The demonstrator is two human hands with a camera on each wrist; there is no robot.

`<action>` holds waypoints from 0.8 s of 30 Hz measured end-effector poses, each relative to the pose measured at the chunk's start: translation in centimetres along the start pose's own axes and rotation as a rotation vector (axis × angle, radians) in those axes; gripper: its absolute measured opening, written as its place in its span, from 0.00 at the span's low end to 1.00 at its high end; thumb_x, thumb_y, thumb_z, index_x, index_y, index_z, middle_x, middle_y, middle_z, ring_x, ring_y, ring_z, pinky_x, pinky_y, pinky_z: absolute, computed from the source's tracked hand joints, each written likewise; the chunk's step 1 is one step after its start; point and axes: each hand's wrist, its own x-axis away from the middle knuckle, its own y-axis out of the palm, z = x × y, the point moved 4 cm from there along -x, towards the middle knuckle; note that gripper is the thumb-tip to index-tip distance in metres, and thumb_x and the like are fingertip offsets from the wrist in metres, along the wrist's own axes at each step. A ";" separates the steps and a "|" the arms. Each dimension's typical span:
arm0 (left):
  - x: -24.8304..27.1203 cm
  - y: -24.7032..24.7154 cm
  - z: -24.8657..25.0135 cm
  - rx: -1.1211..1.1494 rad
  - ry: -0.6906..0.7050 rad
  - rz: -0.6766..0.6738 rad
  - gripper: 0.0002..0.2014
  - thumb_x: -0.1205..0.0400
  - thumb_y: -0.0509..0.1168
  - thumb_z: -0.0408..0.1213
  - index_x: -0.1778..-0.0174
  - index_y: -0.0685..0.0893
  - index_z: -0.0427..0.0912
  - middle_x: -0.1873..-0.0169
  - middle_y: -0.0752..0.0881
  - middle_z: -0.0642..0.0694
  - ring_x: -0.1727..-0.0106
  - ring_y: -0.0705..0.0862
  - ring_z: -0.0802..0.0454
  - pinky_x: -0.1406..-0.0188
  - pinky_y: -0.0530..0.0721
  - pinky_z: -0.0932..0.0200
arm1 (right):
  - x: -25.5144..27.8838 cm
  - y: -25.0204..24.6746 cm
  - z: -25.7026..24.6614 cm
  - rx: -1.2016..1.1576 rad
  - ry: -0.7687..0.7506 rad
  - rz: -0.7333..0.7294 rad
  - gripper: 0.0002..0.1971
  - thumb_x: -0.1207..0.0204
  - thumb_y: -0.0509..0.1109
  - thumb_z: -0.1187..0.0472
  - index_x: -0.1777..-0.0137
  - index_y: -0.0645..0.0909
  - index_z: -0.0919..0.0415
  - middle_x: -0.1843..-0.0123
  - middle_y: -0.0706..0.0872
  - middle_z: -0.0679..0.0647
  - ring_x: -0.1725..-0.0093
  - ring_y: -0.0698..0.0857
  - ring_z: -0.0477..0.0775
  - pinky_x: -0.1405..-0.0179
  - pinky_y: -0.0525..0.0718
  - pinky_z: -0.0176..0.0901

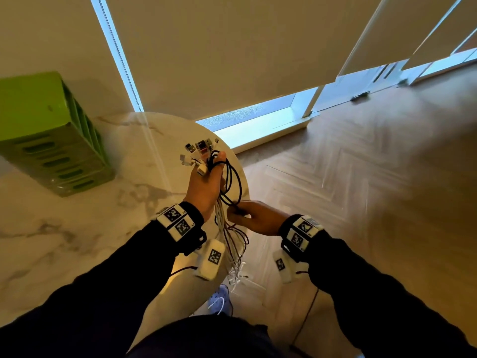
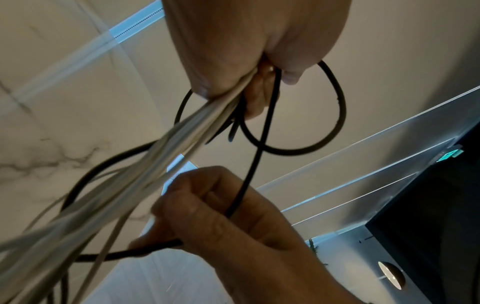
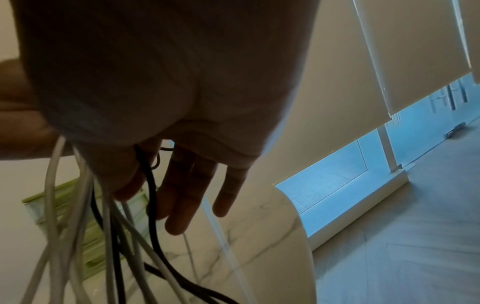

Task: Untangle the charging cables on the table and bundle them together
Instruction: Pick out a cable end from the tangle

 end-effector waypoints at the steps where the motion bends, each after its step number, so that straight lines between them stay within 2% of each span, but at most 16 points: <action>1: -0.2 -0.1 -0.1 -0.021 0.012 0.001 0.14 0.14 0.66 0.52 0.60 0.80 0.49 0.78 0.68 0.51 0.74 0.66 0.53 0.71 0.69 0.53 | 0.2 -0.5 0.1 0.004 -0.018 0.031 0.11 0.13 0.65 0.54 0.41 0.83 0.61 0.45 0.87 0.56 0.46 0.85 0.54 0.41 0.83 0.52; 5: -0.9 -0.7 -0.2 -0.064 0.026 0.011 0.12 0.15 0.68 0.53 0.58 0.81 0.50 0.75 0.67 0.45 0.73 0.66 0.50 0.70 0.69 0.51 | 0.9 -2.8 0.3 -0.045 0.023 0.083 0.13 0.15 0.66 0.47 0.49 0.83 0.55 0.51 0.89 0.51 0.48 0.88 0.47 0.41 0.86 0.48; 8: -1.6 -1.0 -0.2 -0.076 0.010 0.014 0.12 0.17 0.72 0.48 0.57 0.78 0.46 0.72 0.66 0.42 0.72 0.65 0.48 0.70 0.70 0.53 | 0.9 -4.6 -0.2 -0.042 0.036 0.152 0.10 0.12 0.61 0.47 0.53 0.79 0.48 0.60 0.89 0.49 0.58 0.88 0.42 0.53 0.86 0.40; 10: -2.3 -1.4 -0.3 -0.089 0.018 -0.017 0.16 0.20 0.76 0.43 0.62 0.74 0.48 0.74 0.67 0.49 0.73 0.65 0.52 0.72 0.69 0.57 | 0.6 -6.1 0.0 0.009 0.055 0.244 0.11 0.11 0.60 0.47 0.56 0.76 0.46 0.66 0.85 0.46 0.65 0.84 0.39 0.61 0.82 0.35; 11: -2.7 -1.6 -0.4 -0.105 0.023 -0.048 0.18 0.21 0.78 0.41 0.64 0.72 0.48 0.74 0.67 0.52 0.73 0.64 0.53 0.73 0.69 0.58 | 0.5 -6.8 0.4 0.040 0.072 0.293 0.12 0.11 0.60 0.47 0.57 0.75 0.48 0.67 0.83 0.47 0.67 0.84 0.42 0.63 0.83 0.40; 13: -3.1 -2.2 -0.5 -0.099 0.004 -0.093 0.20 0.23 0.79 0.37 0.62 0.70 0.49 0.73 0.66 0.53 0.73 0.63 0.54 0.75 0.68 0.60 | 0.3 -8.0 2.3 0.095 0.136 0.399 0.14 0.12 0.60 0.47 0.56 0.73 0.53 0.69 0.82 0.53 0.66 0.85 0.57 0.60 0.87 0.57; 15: -3.3 -3.0 -0.5 -0.035 -0.039 -0.101 0.20 0.23 0.78 0.32 0.62 0.69 0.49 0.73 0.66 0.53 0.74 0.62 0.55 0.78 0.67 0.62 | 0.5 -8.9 5.4 0.123 0.249 0.466 0.13 0.12 0.61 0.47 0.55 0.74 0.54 0.69 0.81 0.54 0.66 0.84 0.63 0.58 0.88 0.63; 16: -3.3 -3.2 -0.4 -0.003 -0.055 -0.097 0.20 0.21 0.76 0.30 0.63 0.69 0.49 0.74 0.65 0.53 0.74 0.62 0.55 0.77 0.66 0.62 | 0.7 -9.0 7.1 0.133 0.337 0.436 0.12 0.12 0.61 0.47 0.53 0.75 0.54 0.68 0.83 0.54 0.64 0.86 0.62 0.55 0.89 0.63; 17: -3.3 -3.4 -0.2 0.022 -0.071 -0.087 0.20 0.18 0.72 0.29 0.65 0.68 0.49 0.74 0.62 0.52 0.74 0.60 0.54 0.77 0.64 0.61 | 1.1 -8.5 8.8 0.146 0.447 0.333 0.12 0.13 0.60 0.47 0.50 0.77 0.54 0.64 0.87 0.55 0.61 0.88 0.61 0.52 0.89 0.60; 19: -3.2 -3.5 0.1 0.071 -0.100 -0.071 0.19 0.15 0.61 0.26 0.68 0.64 0.48 0.69 0.55 0.45 0.70 0.53 0.51 0.74 0.58 0.58 | 1.9 -6.5 11.1 0.234 0.644 -0.014 0.13 0.14 0.62 0.47 0.38 0.79 0.53 0.44 0.91 0.58 0.47 0.89 0.58 0.42 0.86 0.50; 20: -3.2 -3.5 0.3 0.096 -0.111 -0.064 0.18 0.15 0.56 0.25 0.68 0.64 0.48 0.66 0.53 0.43 0.69 0.52 0.50 0.74 0.56 0.57 | 2.0 -5.4 11.6 0.282 0.686 -0.161 0.17 0.15 0.64 0.47 0.29 0.76 0.52 0.32 0.86 0.57 0.37 0.86 0.57 0.37 0.81 0.47; 21: -3.2 -3.5 0.2 0.117 -0.123 -0.054 0.17 0.16 0.53 0.25 0.67 0.64 0.48 0.67 0.53 0.43 0.70 0.52 0.51 0.75 0.55 0.58 | 1.8 -4.6 11.5 0.299 0.665 -0.216 0.24 0.16 0.67 0.49 0.22 0.70 0.50 0.23 0.78 0.57 0.29 0.81 0.57 0.31 0.77 0.48; 23: -3.3 -3.3 0.1 0.147 -0.138 -0.048 0.16 0.17 0.50 0.24 0.66 0.65 0.47 0.72 0.59 0.48 0.75 0.56 0.55 0.78 0.57 0.62 | 0.1 -3.9 9.5 0.234 0.484 -0.102 0.36 0.21 0.72 0.53 0.15 0.60 0.48 0.16 0.65 0.56 0.20 0.71 0.58 0.23 0.72 0.52; 24: -3.4 -3.2 0.1 0.162 -0.139 -0.054 0.16 0.16 0.50 0.24 0.66 0.66 0.47 0.73 0.62 0.50 0.76 0.57 0.56 0.79 0.58 0.62 | -0.8 -3.8 7.8 0.178 0.364 -0.029 0.39 0.22 0.74 0.53 0.15 0.59 0.47 0.15 0.64 0.55 0.19 0.68 0.58 0.22 0.70 0.53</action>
